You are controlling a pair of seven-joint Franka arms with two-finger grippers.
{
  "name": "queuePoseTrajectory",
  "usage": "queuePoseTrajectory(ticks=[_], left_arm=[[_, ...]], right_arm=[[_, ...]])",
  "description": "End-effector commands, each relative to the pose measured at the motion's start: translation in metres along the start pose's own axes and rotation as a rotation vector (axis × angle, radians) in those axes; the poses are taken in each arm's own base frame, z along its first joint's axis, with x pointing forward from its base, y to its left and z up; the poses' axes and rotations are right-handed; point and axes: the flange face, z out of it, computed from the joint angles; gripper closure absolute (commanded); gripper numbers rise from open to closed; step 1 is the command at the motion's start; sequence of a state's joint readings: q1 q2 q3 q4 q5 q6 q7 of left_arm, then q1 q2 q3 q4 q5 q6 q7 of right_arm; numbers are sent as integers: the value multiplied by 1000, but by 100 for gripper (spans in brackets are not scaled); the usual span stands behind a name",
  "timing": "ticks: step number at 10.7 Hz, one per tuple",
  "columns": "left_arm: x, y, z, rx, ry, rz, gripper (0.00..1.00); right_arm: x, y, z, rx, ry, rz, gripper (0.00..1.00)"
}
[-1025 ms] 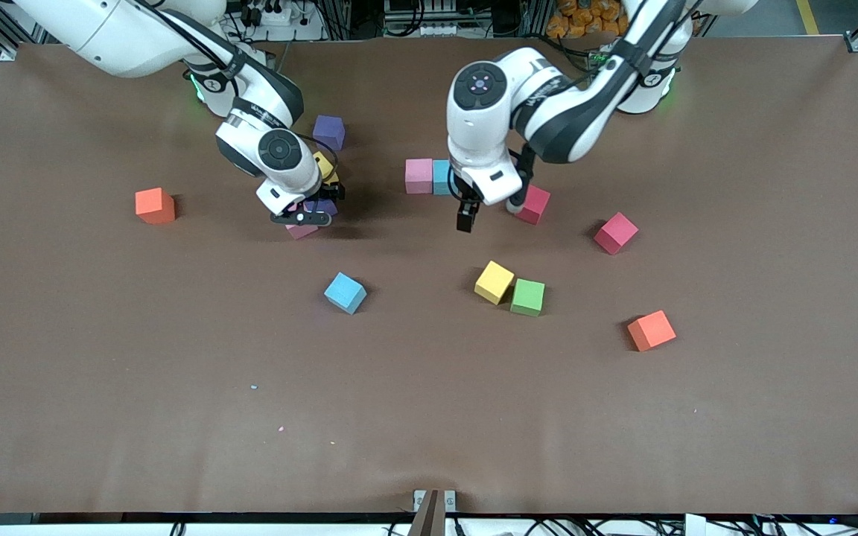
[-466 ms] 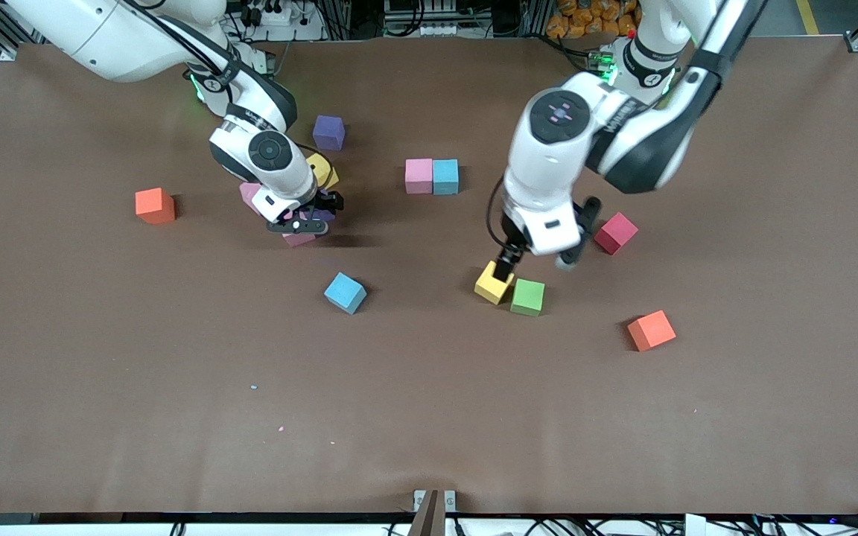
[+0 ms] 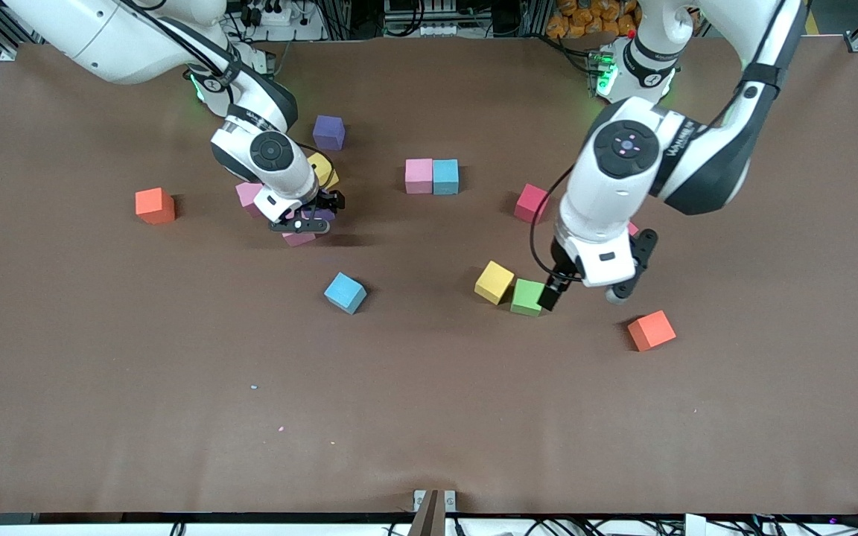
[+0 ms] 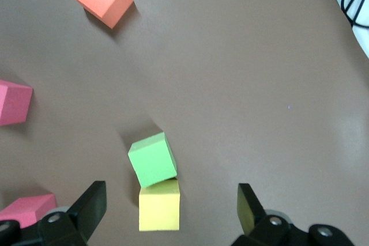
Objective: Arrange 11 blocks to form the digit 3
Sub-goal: 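Lift the blue block with the right gripper while the left gripper withdraws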
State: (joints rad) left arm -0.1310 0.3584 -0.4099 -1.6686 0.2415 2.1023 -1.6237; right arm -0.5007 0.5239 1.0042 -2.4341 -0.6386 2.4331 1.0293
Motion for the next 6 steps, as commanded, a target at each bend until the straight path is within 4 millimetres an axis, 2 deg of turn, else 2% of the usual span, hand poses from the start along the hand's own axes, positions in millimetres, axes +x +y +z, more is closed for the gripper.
queuePoseTrajectory(ticks=[1,2,5,6], left_arm=[[8,1,-11,0,26,10,0],[11,0,-14,-3,28,4,0],[10,-2,-24,-6,33,-10,0],[10,-2,-28,-11,34,-11,0]], right_arm=[[-1,-3,2,-9,4,-19,10],[-3,-4,3,-9,4,-22,14],[-2,-4,2,-9,5,-20,42],[-1,-3,2,-9,4,-17,47]])
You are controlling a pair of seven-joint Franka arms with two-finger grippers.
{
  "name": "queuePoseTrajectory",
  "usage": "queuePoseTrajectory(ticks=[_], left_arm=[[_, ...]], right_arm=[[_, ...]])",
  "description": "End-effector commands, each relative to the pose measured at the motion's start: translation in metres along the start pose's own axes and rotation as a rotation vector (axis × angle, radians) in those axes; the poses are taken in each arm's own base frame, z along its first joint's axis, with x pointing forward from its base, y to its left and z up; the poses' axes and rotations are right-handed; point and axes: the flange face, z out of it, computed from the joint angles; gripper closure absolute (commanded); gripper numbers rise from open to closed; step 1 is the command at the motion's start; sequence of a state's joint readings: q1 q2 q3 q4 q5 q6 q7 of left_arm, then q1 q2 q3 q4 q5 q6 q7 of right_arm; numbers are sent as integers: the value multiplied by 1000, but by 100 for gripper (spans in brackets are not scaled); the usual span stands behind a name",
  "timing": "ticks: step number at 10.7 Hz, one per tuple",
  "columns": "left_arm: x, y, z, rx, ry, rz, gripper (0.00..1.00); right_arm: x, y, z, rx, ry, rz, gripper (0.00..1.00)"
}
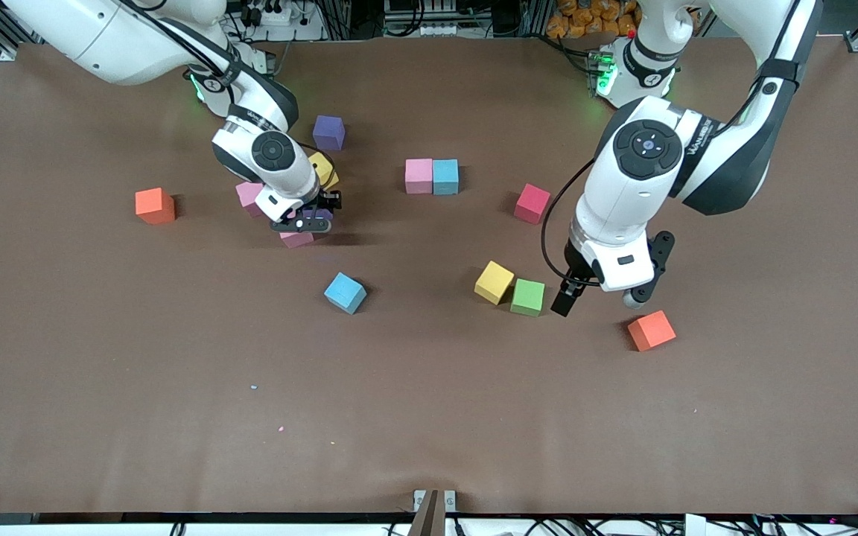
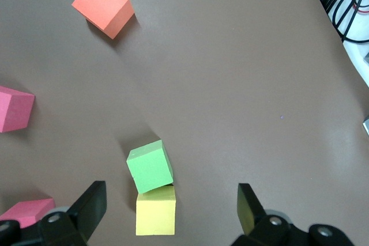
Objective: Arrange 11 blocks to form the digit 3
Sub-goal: 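Lift the blue block with the right gripper while the left gripper withdraws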
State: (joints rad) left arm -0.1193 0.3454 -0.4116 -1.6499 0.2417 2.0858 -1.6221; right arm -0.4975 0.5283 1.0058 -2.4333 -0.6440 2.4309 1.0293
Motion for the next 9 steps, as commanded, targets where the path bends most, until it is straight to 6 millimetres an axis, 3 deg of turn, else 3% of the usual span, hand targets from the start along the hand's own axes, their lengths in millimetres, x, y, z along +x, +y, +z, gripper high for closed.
queuePoseTrajectory(ticks=[1,4,6,7,9], left_arm=[[1,-3,-15,2,27,2,0],[3,-10,-38,10,45,10,0],[-2,-15,-49,28,54,16,0],[-3,-18,-55,37,60,18,0],[5,-21,-49,71,60,58,0]], right_arm=[[1,-3,-1,-4,6,-3,52],[-2,-12,-12,-48,-6,-12,61],[-8,-38,-35,-45,-22,-23,65],[-19,-52,-43,-50,-17,-63,72],[-34,-70,-49,-45,-7,-131,78]])
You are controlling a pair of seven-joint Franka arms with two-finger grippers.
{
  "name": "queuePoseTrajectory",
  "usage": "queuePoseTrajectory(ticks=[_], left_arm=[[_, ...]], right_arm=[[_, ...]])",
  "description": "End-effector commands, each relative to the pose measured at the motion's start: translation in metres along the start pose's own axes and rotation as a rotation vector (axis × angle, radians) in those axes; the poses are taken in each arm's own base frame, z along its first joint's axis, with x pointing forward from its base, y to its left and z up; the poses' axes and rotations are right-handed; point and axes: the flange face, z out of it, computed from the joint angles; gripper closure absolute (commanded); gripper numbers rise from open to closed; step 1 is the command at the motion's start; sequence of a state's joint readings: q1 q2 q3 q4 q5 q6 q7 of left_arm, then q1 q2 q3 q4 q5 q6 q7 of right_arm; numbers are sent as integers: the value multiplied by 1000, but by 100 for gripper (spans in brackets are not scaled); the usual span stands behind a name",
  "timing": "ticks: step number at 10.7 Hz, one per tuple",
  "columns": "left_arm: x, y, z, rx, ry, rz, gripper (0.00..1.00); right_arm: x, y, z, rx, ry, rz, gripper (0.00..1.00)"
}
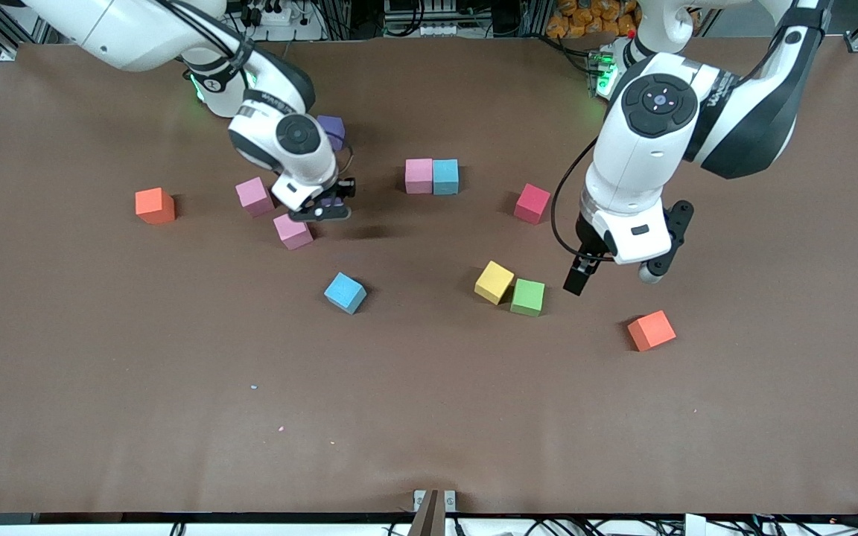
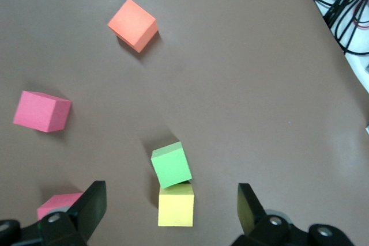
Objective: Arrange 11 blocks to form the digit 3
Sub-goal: 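Lift the blue block with the right gripper while the left gripper withdraws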
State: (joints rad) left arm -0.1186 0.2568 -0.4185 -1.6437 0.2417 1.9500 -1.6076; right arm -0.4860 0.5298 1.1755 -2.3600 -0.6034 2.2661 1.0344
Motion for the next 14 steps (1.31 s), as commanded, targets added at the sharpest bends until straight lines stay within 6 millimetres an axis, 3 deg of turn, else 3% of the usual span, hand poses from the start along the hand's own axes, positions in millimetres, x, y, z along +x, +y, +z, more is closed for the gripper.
queuePoseTrajectory(ticks=[1,3,5,6,9,10,11,14], left_arm=[[10,-4,-2,20,22,81,0],[35,-8,-1,22,29,110,0],[45,-6,-13,6,25,170,0],[68,-8,-17,6,25,168,0],[102,-6,-30,-29,-32,241,0],[112,-9,-26,-22,-41,274,0],[117,-15,-29,-4,-50,342,0],[162,-45,-36,38,-113,515,0]], right_arm=[[-16,-25,-11,6,4,-129,79],[-23,-33,-12,5,7,-382,81],[-44,-56,-19,0,30,-492,90],[-55,-66,-22,-12,49,-595,90],[-85,-90,-19,-101,134,-888,91],[-92,-94,-16,-127,149,-955,91],[-102,-102,-15,-149,161,-1055,91],[-112,-110,-10,-244,194,-1310,93]])
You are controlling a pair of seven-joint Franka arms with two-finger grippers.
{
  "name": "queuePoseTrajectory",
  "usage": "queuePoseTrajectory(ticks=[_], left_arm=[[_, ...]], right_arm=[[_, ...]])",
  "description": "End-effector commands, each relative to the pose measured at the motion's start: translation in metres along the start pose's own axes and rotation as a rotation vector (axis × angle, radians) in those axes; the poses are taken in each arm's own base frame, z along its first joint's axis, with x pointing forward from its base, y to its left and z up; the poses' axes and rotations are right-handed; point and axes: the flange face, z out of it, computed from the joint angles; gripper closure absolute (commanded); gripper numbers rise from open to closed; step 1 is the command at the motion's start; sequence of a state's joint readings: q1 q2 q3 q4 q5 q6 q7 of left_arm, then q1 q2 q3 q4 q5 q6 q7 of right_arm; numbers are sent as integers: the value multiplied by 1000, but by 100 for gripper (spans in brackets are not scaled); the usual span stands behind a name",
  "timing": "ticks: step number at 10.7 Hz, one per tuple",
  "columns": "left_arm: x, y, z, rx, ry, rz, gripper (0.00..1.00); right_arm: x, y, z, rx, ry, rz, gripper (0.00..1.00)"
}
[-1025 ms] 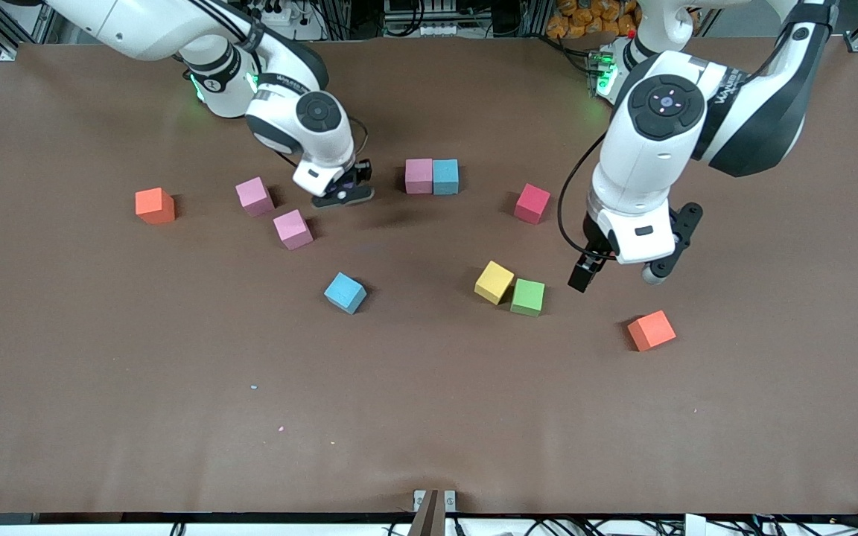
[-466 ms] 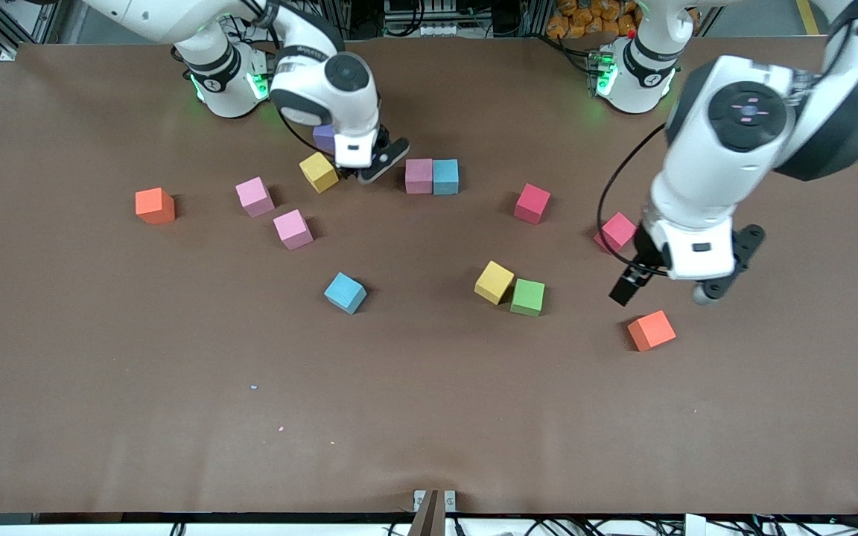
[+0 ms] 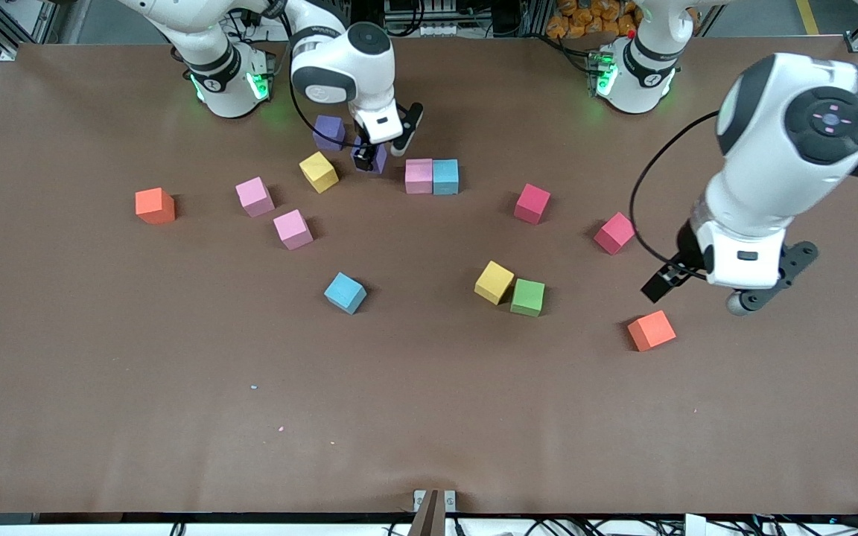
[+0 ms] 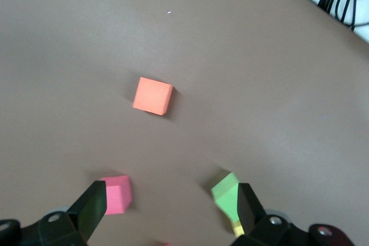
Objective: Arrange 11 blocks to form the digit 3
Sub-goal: 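Place the blue block beside the pink block with the right gripper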
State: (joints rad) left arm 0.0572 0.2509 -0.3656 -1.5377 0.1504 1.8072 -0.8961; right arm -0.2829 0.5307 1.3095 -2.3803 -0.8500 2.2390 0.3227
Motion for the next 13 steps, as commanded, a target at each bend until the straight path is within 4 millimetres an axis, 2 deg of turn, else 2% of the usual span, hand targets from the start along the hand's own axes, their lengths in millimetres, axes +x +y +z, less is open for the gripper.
queuePoseTrajectory(ticks=[1,2,3,4,6,9,13], left_arm=[[20,-41,-23,-29,-63,109,0],[30,-61,-30,-49,-83,153,0],[38,-80,-35,-53,-100,205,0],[42,-93,-44,-63,-100,244,0],[47,-114,-52,-53,-113,297,0],[39,-131,-72,-34,-111,320,0],[22,-129,-81,-4,-136,403,0]], right_arm=[[-2,4,7,-58,-9,-153,95],[-3,12,14,-55,-22,-178,95],[-6,22,30,-49,-42,-202,98],[-6,22,39,-47,-54,-217,99],[4,29,38,-39,-38,-210,100],[27,30,51,-15,-41,-232,100],[44,18,57,-24,-37,-278,100]])
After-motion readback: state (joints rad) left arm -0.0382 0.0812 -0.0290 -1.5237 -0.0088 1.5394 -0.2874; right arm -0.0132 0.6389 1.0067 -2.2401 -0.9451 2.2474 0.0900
